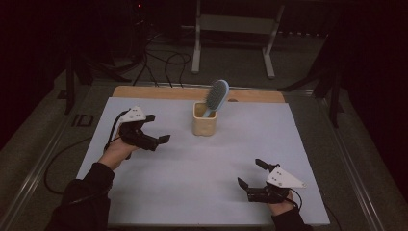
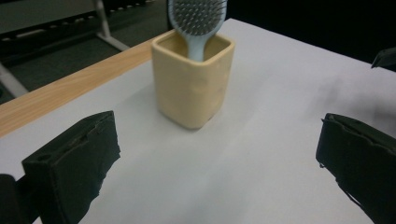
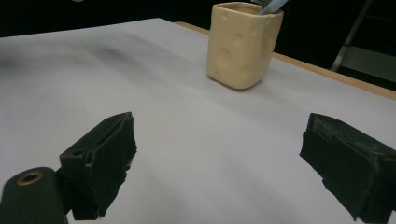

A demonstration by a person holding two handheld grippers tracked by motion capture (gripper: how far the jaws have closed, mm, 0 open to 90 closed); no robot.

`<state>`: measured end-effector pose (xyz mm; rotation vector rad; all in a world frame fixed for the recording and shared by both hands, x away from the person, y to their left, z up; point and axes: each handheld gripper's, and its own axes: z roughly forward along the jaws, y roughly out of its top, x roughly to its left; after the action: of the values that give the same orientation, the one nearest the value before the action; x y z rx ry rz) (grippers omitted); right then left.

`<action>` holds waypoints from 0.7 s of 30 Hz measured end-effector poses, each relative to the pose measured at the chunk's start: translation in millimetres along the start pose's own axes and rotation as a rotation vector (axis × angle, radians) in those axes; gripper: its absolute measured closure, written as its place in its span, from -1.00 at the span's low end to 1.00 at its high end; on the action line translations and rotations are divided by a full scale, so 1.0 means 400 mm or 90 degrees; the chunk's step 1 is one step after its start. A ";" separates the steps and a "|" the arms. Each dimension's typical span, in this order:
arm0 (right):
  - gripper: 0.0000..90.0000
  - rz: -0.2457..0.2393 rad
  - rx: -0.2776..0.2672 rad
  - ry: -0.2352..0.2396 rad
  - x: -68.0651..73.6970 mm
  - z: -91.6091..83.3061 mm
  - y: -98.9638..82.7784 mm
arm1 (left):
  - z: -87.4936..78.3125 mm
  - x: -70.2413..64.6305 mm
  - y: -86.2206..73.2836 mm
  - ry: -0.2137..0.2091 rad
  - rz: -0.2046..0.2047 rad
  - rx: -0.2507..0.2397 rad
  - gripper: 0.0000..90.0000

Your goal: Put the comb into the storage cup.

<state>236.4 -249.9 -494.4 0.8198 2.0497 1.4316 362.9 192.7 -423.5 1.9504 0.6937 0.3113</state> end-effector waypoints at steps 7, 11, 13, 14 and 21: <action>-0.79 -0.003 0.000 0.000 0.002 0.002 0.001 | -0.047 -0.008 -0.040 0.015 -0.011 0.002 -1.00; -0.79 -0.004 0.000 0.000 0.002 0.002 0.002 | -0.076 -0.021 -0.068 0.025 -0.014 0.013 -1.00; -0.79 -0.005 0.001 0.000 0.002 0.003 0.002 | -0.088 -0.027 -0.078 0.028 -0.014 0.015 -1.00; -0.79 -0.004 0.001 0.000 0.003 0.003 0.002 | -0.094 -0.030 -0.082 0.030 -0.016 0.016 -1.00; -0.79 -0.006 0.000 0.002 0.004 0.004 0.003 | -0.134 -0.049 -0.122 0.038 -0.022 0.014 -1.00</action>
<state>236.7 -247.5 -493.7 0.8076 2.0531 1.4280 304.4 236.8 -439.9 1.9540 0.7711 0.3429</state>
